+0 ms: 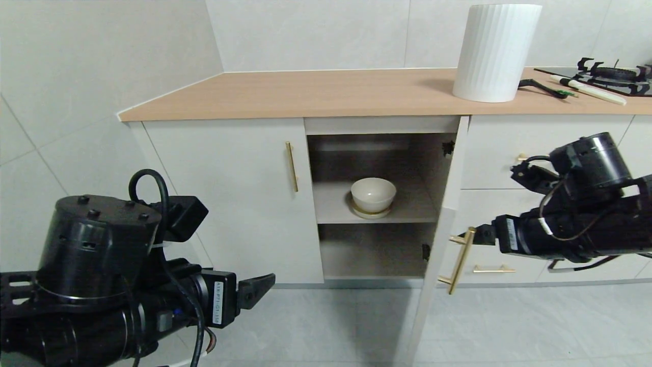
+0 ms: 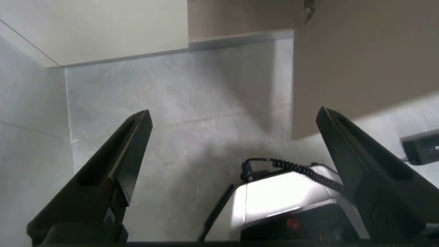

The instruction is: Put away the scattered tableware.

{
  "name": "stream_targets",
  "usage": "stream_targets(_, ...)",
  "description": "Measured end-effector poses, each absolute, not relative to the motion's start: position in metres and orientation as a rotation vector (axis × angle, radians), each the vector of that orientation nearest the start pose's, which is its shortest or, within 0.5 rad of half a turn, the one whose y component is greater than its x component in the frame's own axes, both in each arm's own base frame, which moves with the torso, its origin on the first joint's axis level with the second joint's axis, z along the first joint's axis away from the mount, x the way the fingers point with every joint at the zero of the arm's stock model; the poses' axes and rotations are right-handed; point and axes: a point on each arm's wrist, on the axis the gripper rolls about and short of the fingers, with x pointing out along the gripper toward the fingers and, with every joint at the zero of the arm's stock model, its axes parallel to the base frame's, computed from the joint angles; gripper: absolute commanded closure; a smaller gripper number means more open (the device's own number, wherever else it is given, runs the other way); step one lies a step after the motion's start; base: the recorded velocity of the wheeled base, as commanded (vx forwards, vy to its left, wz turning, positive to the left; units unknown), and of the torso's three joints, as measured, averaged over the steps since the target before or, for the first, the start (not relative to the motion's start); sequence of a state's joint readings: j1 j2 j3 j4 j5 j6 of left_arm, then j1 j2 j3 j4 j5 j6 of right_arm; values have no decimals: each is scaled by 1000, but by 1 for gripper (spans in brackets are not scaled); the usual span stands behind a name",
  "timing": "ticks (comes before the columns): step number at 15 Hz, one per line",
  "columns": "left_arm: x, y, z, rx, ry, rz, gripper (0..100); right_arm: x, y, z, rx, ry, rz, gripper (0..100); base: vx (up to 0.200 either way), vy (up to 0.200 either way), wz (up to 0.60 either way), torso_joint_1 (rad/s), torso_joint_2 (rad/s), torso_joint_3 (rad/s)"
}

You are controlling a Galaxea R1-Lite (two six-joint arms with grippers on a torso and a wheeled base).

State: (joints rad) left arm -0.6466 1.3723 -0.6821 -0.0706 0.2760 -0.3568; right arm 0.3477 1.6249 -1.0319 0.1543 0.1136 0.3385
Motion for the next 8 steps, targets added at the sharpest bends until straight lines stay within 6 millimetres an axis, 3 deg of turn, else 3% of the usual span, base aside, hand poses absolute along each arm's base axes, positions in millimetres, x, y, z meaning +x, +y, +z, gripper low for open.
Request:
stream_targets(2,168,-120,182,-66,610,-254,0,276,121,192,213,819,383,0,0,0,0,0,0,0)
stream_targets(8,169,-120,180,-17,610,-261,0,301,163,172,276,755,425,0,0,0,0,0,0,0)
